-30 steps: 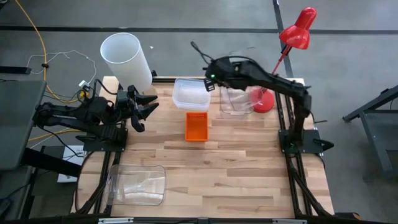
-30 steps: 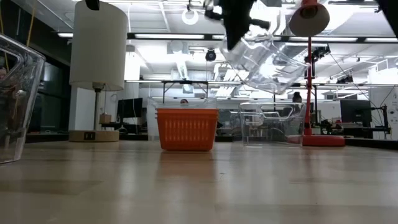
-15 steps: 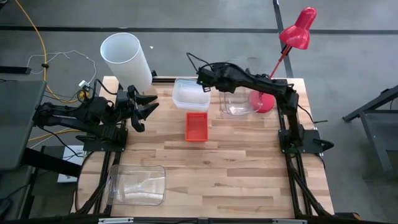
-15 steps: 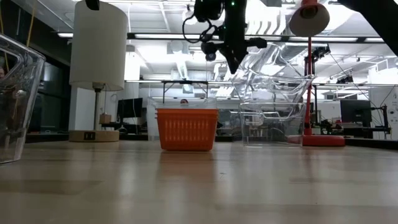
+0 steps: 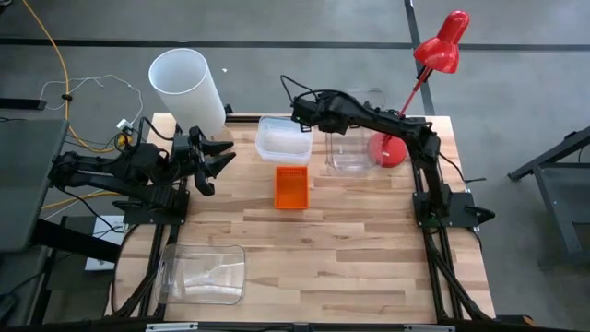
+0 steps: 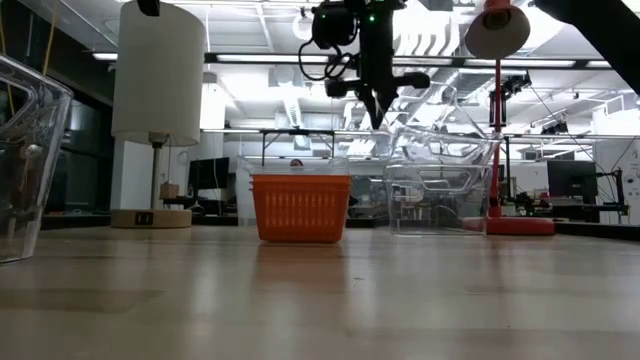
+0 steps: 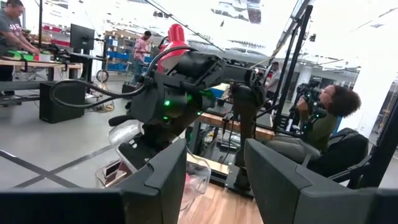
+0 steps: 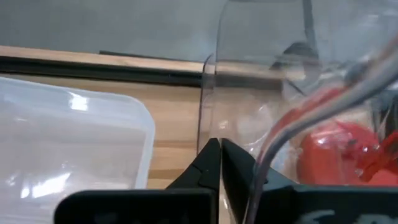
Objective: Stack baskets by color
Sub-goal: Stack the bottom right transparent bin on the top transparent bin
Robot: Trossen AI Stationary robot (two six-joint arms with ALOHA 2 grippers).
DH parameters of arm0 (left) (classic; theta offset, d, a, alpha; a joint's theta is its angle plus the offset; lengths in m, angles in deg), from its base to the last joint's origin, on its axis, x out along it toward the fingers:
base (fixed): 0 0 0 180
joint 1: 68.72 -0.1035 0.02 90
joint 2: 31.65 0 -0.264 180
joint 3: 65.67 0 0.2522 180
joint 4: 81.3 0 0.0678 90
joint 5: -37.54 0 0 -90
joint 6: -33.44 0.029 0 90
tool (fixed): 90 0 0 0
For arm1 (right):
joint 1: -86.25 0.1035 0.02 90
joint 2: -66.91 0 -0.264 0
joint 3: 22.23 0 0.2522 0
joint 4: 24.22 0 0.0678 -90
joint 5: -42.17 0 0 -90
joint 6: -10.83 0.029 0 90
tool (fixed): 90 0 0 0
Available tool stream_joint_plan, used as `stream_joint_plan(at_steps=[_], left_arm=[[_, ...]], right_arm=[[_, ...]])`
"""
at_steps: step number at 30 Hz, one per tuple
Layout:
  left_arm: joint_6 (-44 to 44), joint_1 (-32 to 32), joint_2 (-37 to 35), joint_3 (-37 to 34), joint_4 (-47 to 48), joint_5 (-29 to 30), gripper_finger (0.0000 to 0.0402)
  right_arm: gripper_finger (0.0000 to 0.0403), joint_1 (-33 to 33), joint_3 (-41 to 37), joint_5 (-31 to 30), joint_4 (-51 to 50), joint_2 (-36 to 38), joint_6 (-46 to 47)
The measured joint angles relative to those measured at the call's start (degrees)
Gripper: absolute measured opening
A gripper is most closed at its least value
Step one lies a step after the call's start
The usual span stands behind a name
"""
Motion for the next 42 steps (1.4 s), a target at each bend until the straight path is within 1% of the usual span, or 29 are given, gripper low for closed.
stream_joint_plan(at_steps=[7,19,25,31,36,40,42], left_arm=[[0.0,0.01,0.0,0.0,0.0,-0.03,0.0149],[-0.44,0.01,0.0,0.0,0.0,-0.05,0.0149],[-0.92,0.01,-0.02,0.0,0.0,-0.05,0.0149],[-0.91,0.01,-0.02,0.0,0.0,-0.05,0.0149],[-0.9,0.01,0.0,0.0,0.0,-0.04,0.0149],[-0.9,0.01,-0.02,0.0,0.0,-0.03,0.0149],[-0.9,0.01,-0.02,0.01,0.0,-0.01,0.0149]], right_arm=[[0.001,-0.02,-0.02,1.03,-1.18,-1.02,4.73],[0.006,-0.02,-0.02,2.45,-2.39,-1.63,2.6],[0.0079,-0.02,-0.02,2.45,-2.67,-1.63,2.11],[0.011,0.41,-0.02,1.64,-3.98,-1.43,1.68],[0.0136,0.88,-0.02,3.1,-5.59,0.51,-3.54],[0.0159,1.21,0.0,8.09,-6.55,2.37,-9.34],[0.017,1.84,0.02,9.09,-8.52,2.73,-11.22]])
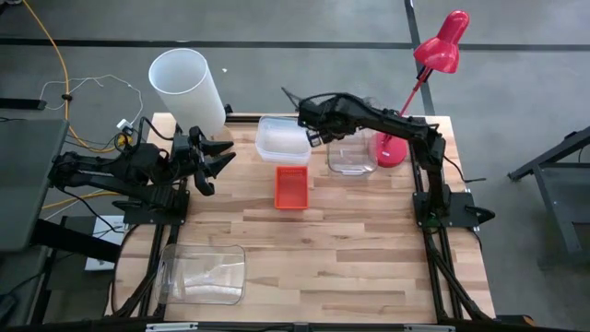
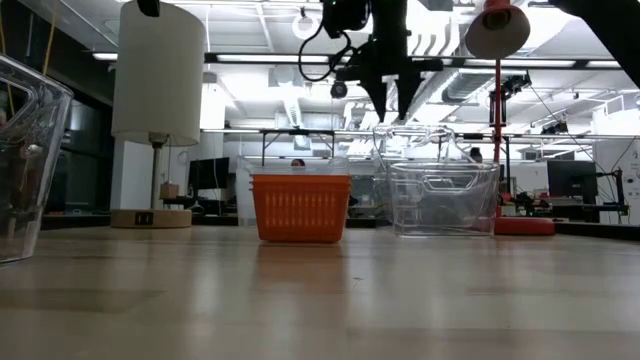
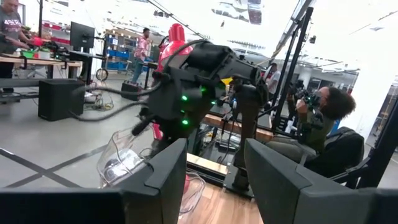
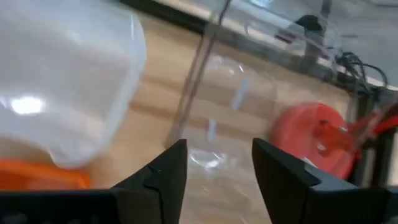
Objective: Stack baskets by color
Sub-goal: Stack the bottom right transparent bin on the top transparent bin
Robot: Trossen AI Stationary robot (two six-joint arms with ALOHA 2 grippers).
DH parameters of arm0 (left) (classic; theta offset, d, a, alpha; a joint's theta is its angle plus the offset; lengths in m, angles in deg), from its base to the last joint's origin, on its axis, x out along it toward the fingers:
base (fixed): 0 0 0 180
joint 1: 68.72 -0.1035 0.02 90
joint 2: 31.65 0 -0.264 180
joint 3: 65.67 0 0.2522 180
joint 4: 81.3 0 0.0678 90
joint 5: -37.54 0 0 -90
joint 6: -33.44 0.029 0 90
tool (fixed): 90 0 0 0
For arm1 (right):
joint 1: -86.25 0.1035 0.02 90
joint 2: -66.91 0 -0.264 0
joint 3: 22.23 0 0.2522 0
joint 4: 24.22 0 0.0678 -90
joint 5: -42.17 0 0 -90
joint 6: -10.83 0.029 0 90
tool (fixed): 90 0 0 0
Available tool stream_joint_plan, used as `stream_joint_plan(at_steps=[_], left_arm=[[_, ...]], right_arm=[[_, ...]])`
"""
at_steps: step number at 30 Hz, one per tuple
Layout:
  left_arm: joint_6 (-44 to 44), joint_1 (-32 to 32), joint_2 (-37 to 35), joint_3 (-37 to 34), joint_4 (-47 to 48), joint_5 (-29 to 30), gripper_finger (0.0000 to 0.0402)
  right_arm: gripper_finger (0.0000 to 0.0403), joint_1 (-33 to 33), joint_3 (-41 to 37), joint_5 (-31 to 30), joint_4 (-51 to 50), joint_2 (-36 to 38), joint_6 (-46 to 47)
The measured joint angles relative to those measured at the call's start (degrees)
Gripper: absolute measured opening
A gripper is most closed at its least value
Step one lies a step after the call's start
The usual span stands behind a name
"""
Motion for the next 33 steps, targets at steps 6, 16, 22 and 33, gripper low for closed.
stream_joint_plan(at_steps=[6,16,22,33], left_arm=[[0.0,0.0,0.01,-0.01,0.01,0.0,0.0149],[0.0,0.0,0.0,0.01,-0.01,0.89,0.0149],[0.0,0.0,0.02,0.01,-0.14,1.18,0.0149],[-2.34,-0.01,0.0,0.01,-0.46,2.54,0.0149]], right_arm=[[0.0186,2.5,-4.13,1.62,-2.08,1.16,-3.29],[0.0183,4.36,-32.2,1.41,3.17,19.05,6.49],[0.0183,3.32,-49.92,-0.9,12.74,34.7,19.84],[0.0183,-4.05,-64.7,-0.48,34.4,39.23,17.41]])
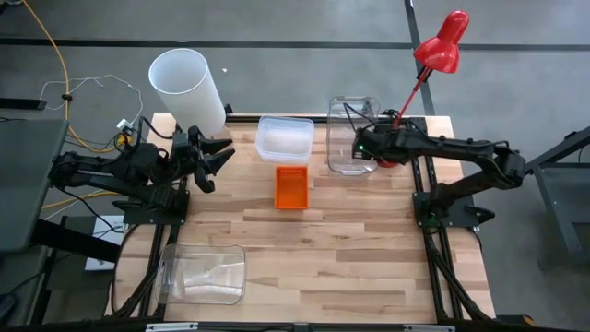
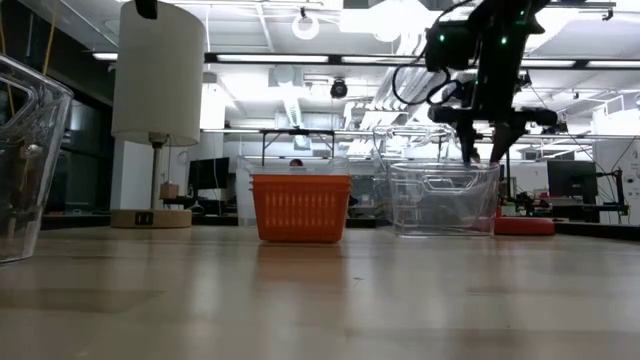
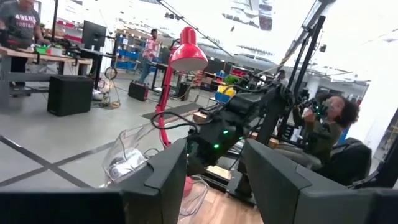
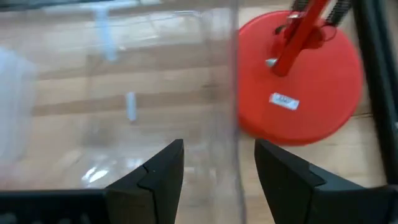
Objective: Stack baskets by color
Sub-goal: Stack the bottom right transparent bin on the top transparent bin
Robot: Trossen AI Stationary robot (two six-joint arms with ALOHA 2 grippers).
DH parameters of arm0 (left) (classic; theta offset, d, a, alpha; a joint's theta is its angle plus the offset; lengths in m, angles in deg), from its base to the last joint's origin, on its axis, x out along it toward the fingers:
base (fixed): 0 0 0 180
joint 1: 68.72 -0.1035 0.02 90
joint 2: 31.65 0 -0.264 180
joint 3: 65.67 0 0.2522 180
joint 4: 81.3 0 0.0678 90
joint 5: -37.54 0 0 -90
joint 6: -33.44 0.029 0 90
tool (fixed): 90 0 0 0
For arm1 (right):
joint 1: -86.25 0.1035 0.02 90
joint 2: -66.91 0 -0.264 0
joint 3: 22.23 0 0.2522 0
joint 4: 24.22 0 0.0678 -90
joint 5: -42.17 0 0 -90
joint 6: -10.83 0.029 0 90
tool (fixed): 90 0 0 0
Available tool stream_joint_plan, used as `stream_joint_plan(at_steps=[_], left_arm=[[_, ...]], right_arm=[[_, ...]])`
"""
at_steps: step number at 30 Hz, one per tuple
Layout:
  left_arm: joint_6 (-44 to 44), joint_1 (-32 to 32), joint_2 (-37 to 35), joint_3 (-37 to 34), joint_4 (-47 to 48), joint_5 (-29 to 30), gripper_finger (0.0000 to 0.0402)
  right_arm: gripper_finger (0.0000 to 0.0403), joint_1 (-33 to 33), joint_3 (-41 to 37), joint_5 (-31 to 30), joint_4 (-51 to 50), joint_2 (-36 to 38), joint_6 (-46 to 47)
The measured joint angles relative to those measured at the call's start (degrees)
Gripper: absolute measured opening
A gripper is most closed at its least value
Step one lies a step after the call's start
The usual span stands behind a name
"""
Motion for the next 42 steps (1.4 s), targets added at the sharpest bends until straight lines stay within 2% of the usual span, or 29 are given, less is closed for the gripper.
stream_joint_plan(at_steps=[3,10,19,24,31,36,42], left_arm=[[-0.76,0.01,0.0,0.0,0.0,0.0,0.0149],[-0.88,-0.01,0.01,0.0,0.0,0.09,0.0149],[-2.21,0.01,0.02,0.0,0.04,0.09,0.0149],[-2.21,-0.01,0.02,0.0,0.04,0.07,0.0149],[-2.21,-0.01,0.02,0.0,0.07,0.07,0.0149],[-2.21,0.0,0.02,0.0,0.07,0.07,0.0149],[-2.21,0.01,0.02,0.0,0.07,0.07,0.0149]], right_arm=[[0.0183,-1.44,-0.13,-1.99,0.1,-0.66,-1.6],[0.0179,-3.45,-0.13,-1.66,2.87,-1.07,-6.1],[0.0122,-4.64,-0.13,-3.2,3.47,-1.07,-5.58],[0.0104,-4.65,-0.1,-3.38,4.0,-1.07,-5.87],[0.0099,-5.99,-0.05,-2.83,4.09,-1.99,-8.31],[0.0099,-7.3,-0.04,0.42,4.89,-4.41,-11.99],[0.0098,-7.57,-0.04,0.41,4.82,-4.78,-12.08]])
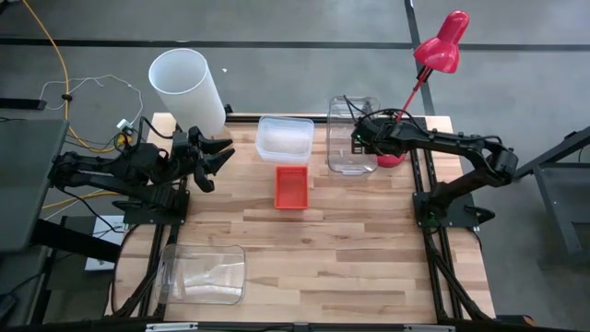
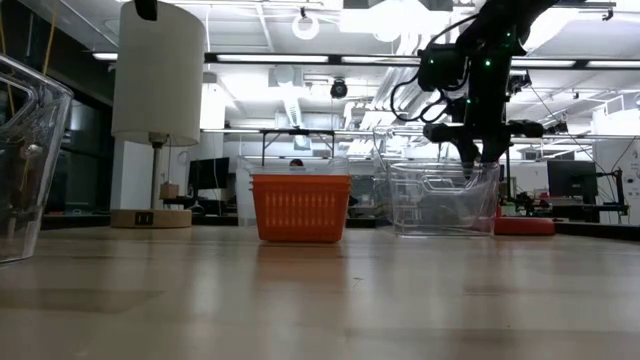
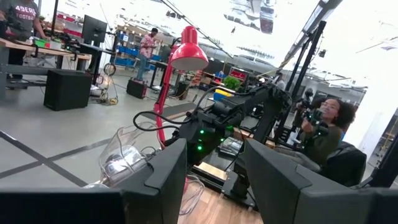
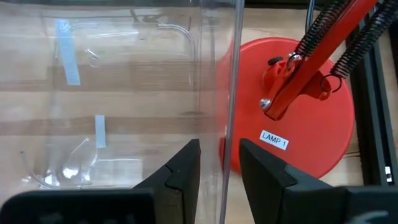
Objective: Stack baskets by color
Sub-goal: Stack the bottom right transparent bin on the top transparent bin
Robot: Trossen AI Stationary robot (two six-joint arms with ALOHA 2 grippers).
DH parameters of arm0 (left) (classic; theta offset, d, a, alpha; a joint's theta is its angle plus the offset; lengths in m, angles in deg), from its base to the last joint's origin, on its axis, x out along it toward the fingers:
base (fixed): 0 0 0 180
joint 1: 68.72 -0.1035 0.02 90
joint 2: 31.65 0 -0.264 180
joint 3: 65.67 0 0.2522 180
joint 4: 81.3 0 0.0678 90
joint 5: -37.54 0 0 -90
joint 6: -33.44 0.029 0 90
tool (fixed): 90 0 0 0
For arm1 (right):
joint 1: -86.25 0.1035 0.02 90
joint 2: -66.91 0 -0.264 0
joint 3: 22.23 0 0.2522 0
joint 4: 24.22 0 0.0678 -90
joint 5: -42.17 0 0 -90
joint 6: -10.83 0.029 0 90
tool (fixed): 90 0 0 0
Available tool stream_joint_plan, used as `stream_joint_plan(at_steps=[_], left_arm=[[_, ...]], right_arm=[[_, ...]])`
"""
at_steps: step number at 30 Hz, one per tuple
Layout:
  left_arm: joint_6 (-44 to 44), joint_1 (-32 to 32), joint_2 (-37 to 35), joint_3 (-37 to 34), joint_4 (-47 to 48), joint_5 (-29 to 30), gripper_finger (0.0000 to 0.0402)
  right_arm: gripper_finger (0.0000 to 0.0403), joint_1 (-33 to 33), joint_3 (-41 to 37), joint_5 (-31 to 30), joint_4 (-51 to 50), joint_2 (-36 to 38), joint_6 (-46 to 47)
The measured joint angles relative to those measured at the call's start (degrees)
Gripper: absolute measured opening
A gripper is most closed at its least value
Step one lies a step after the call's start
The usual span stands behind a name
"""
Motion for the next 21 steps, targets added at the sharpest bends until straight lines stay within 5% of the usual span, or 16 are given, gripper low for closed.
stream_joint_plan(at_steps=[5,10,21], left_arm=[[0.0,-0.02,0.0,0.0,0.02,0.0,0.0149],[0.0,0.0,0.0,0.0,0.02,0.0,0.0149],[0.0,0.0,0.0,0.0,0.04,0.0,0.0149]], right_arm=[[0.008,0.0,0.0,-0.14,-0.06,0.0,0.08],[0.0011,0.02,0.0,-0.13,0.1,0.03,-0.05],[0.0001,-0.31,6.04,0.2,-3.86,2.62,-4.62]])
